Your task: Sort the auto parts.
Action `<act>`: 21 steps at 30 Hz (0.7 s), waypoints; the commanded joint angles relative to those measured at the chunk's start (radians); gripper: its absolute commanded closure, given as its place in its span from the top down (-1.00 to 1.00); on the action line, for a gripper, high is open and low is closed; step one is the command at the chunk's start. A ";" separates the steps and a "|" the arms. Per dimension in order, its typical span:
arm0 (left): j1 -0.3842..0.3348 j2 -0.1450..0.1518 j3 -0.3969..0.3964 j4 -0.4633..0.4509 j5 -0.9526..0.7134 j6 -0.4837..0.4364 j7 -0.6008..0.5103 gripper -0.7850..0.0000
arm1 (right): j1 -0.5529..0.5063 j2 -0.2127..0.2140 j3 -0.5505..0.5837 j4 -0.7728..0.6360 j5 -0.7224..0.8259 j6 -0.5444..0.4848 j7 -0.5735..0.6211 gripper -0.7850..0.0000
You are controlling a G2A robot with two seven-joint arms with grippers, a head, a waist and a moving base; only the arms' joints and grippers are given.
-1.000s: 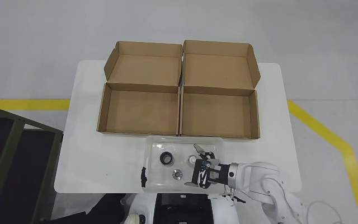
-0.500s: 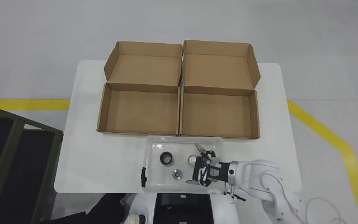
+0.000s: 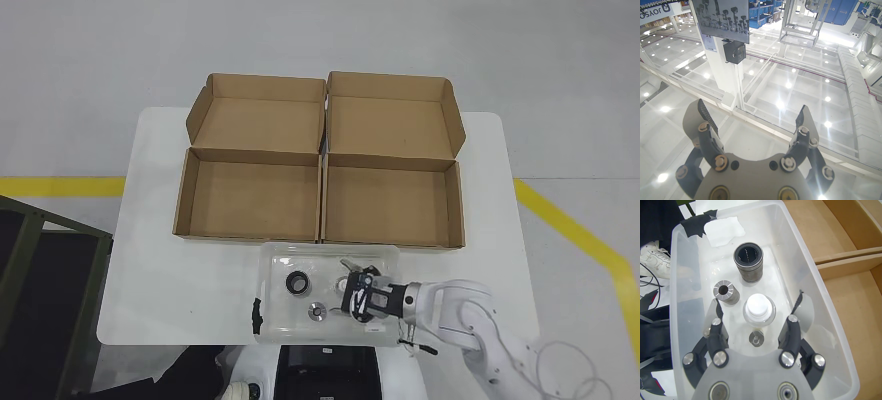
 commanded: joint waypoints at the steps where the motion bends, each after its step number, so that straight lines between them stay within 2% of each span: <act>1: 0.000 0.000 0.000 0.000 0.000 0.000 0.000 1.00 | 0.005 0.000 -0.002 0.009 0.002 0.003 -0.003 0.05; 2: 0.000 0.000 0.000 0.000 0.000 0.000 0.000 1.00 | 0.008 0.000 -0.003 0.013 0.003 0.003 -0.005 -0.01; 8: 0.000 0.000 0.000 0.000 0.000 0.000 0.000 1.00 | 0.019 0.002 -0.006 0.027 0.004 0.012 -0.007 -0.11; 11: 0.000 0.000 0.000 0.000 0.000 0.000 0.000 1.00 | 0.020 0.003 -0.006 0.026 0.003 0.012 -0.009 -0.45; 13: 0.000 0.000 0.000 0.000 0.000 0.000 0.000 1.00 | 0.019 0.005 -0.005 0.020 0.004 0.012 -0.010 -0.87; 14: 0.000 0.000 0.000 0.000 0.000 0.000 0.000 1.00 | 0.017 0.005 -0.004 0.015 0.003 0.011 -0.012 -1.00; 21: 0.000 0.000 0.000 0.000 0.000 0.000 0.000 1.00 | -0.007 0.015 0.021 -0.036 -0.001 -0.003 -0.024 -1.00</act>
